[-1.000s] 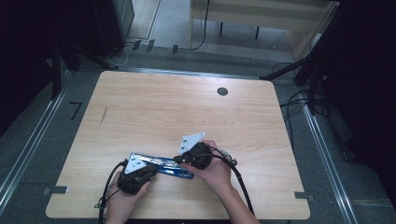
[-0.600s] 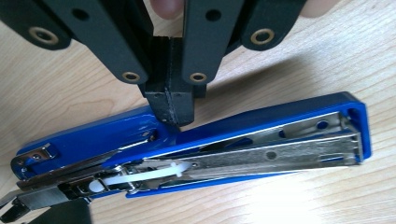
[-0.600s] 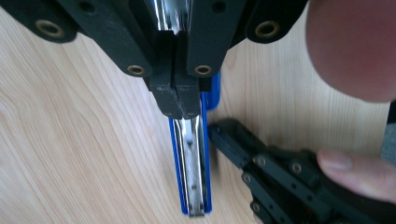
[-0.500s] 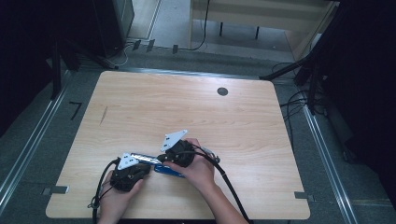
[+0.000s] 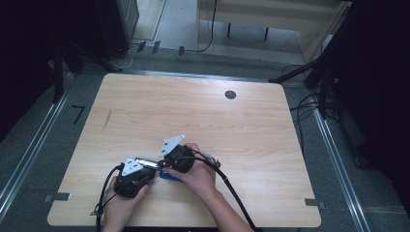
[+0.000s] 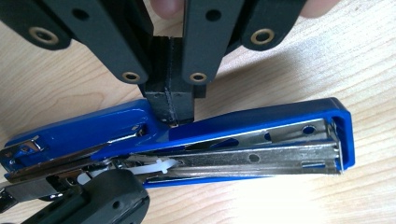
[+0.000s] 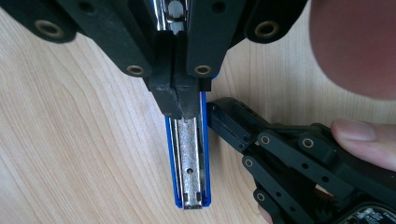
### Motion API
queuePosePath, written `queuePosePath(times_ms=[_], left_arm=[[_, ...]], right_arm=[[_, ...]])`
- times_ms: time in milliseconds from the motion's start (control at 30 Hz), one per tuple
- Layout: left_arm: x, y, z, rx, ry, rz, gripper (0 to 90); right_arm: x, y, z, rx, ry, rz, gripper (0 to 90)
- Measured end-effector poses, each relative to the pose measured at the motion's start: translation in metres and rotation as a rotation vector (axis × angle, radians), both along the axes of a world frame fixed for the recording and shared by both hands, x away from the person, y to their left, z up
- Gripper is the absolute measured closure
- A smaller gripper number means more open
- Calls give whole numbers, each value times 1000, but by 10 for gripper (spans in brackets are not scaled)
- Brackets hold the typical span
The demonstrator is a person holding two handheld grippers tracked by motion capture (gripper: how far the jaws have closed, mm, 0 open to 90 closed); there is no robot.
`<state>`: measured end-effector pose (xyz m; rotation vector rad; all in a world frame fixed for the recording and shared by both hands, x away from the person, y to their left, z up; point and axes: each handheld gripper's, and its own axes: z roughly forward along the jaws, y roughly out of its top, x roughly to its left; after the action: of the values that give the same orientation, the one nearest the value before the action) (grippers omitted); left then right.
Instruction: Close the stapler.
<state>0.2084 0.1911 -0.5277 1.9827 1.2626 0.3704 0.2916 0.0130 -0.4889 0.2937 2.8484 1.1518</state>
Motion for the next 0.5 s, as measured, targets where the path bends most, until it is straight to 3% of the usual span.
queuePosePath(times_ms=[500], left_arm=[[-4, -2, 6, -9, -57, 13, 900]], right_arm=[[-2, -1, 4, 10, -14, 0, 900]])
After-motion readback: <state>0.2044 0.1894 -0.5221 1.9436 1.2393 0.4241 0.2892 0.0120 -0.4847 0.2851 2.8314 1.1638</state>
